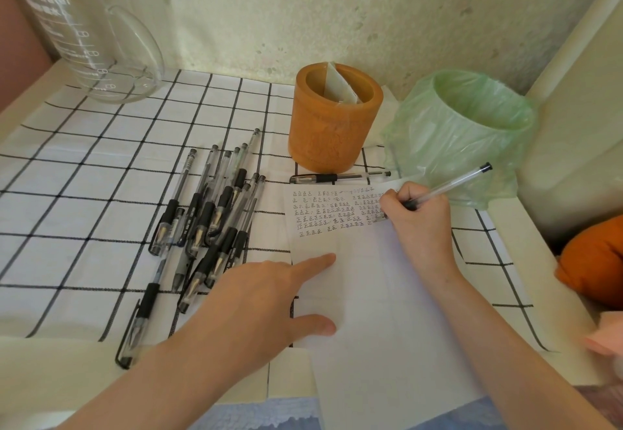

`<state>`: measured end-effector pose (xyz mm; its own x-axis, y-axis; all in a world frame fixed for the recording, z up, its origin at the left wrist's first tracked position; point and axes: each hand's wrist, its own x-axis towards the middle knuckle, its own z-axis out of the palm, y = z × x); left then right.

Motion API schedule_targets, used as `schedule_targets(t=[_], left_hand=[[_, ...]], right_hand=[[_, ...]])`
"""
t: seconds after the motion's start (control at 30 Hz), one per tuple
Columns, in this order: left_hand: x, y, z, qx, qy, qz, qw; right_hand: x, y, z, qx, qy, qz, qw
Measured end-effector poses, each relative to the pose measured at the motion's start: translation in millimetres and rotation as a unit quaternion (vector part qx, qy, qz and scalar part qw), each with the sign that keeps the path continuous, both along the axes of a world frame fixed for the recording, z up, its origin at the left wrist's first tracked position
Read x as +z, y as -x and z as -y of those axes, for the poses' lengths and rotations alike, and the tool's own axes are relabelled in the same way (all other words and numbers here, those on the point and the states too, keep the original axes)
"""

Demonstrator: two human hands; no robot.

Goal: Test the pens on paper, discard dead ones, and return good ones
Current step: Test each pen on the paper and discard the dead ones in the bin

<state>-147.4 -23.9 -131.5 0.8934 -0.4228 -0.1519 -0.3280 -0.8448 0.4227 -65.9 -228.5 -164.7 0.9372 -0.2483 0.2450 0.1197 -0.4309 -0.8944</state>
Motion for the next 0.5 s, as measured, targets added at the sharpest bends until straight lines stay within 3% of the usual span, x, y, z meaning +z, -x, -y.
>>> schedule_targets(t=[0.5], left_hand=[[-0.1,-0.5,0.4,-0.004,-0.010,-0.002,1.000]], right_hand=[[1.6,2.0,-1.1,0.000,0.011,0.005,1.000]])
